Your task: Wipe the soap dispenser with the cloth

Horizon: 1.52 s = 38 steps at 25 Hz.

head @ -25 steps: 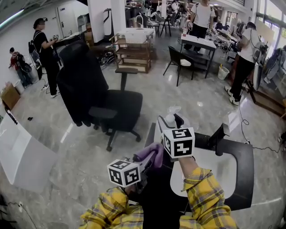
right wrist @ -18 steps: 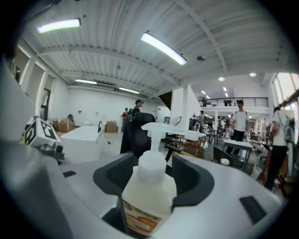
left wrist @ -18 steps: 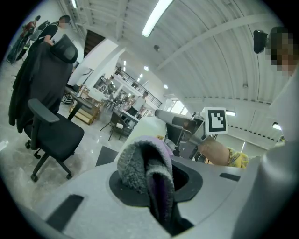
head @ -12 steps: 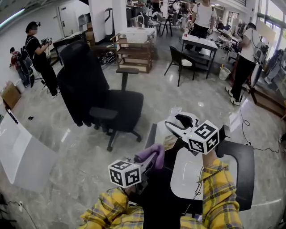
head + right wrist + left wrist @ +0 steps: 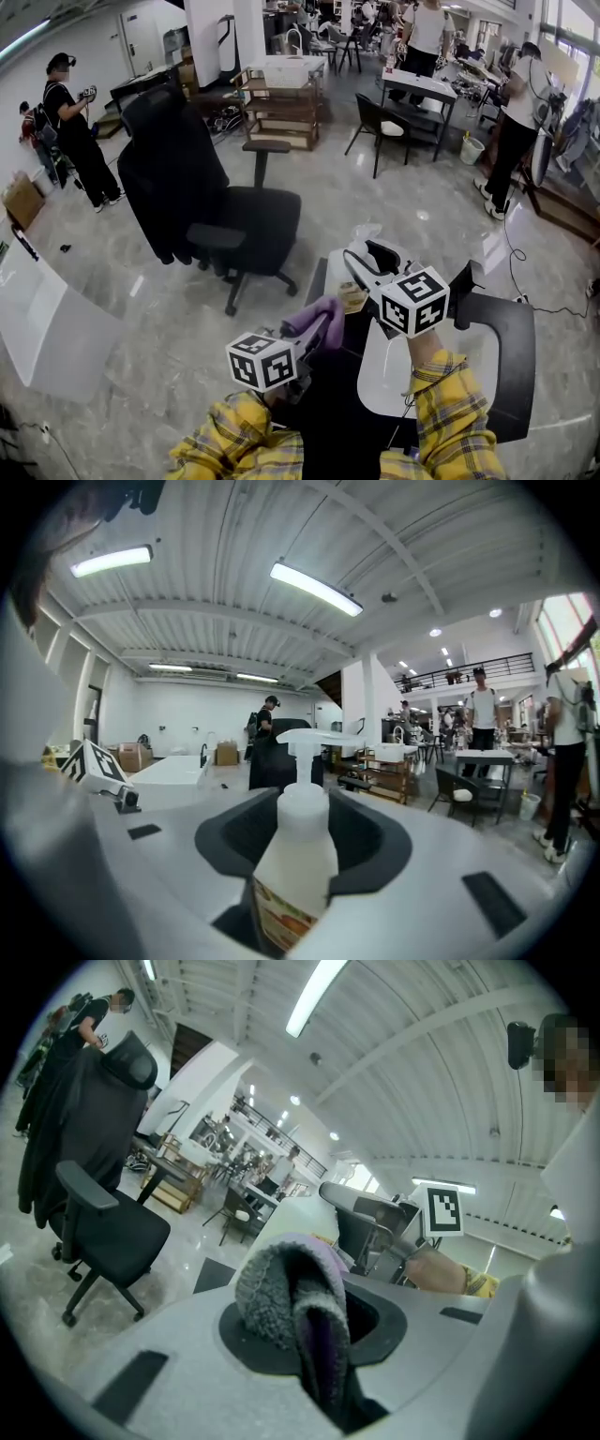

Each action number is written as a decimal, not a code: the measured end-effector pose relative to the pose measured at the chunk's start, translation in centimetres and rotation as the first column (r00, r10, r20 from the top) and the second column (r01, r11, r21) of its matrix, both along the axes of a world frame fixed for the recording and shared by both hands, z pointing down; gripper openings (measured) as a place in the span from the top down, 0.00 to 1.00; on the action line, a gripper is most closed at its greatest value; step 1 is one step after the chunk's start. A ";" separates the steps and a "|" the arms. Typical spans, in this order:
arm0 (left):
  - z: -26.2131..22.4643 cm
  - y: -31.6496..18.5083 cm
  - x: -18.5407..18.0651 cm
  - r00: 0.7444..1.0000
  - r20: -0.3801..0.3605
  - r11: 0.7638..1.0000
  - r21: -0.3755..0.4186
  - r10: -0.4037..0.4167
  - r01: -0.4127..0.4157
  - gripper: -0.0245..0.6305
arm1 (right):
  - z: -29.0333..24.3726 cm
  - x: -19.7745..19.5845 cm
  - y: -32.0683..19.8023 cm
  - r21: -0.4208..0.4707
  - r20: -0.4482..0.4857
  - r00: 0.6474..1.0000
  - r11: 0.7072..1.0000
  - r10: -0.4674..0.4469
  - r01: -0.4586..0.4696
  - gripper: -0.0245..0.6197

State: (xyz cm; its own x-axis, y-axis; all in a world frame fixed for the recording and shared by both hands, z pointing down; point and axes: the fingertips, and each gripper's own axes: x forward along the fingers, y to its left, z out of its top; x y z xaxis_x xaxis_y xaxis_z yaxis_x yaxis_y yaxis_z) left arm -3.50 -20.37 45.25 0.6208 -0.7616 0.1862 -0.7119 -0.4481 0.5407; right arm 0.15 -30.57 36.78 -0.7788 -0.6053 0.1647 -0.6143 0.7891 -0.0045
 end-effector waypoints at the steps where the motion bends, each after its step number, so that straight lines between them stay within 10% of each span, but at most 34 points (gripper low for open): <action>1: -0.1 -0.1 0.0 1.000 -0.001 1.000 0.002 -0.004 0.004 0.89 | 0.0 0.1 -0.1 0.000 0.000 1.000 1.000 0.031 -0.031 0.72; 14: -0.7 -0.4 -1.2 0.998 -0.017 0.998 0.018 -0.060 0.060 0.89 | -0.1 0.3 -0.7 0.009 -0.001 0.931 0.931 0.364 -0.364 0.72; 22: -1.5 -0.7 -0.9 0.997 -0.028 0.996 0.044 -0.077 0.079 0.89 | -0.4 1.1 0.8 -0.019 0.066 0.973 0.975 0.222 -0.221 0.68; 38: -4.8 -4.2 3.2 1.000 0.015 0.967 0.255 0.017 -0.021 0.89 | 1.7 8.4 5.9 -0.096 0.231 0.924 0.952 0.306 -0.291 0.70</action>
